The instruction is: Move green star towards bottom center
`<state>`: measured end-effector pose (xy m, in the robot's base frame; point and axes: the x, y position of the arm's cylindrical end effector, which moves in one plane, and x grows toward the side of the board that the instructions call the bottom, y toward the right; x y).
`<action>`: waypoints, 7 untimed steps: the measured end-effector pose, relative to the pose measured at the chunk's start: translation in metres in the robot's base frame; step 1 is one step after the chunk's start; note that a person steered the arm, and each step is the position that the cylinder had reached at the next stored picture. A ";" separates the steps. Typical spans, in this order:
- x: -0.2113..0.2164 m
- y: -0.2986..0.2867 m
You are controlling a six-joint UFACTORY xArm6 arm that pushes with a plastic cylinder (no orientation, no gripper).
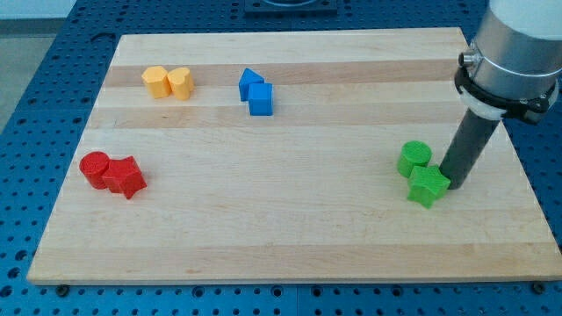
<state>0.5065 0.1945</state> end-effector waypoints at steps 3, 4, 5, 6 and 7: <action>0.001 -0.055; 0.004 -0.022; 0.019 0.019; 0.038 0.016; 0.040 -0.025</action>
<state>0.5460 0.1700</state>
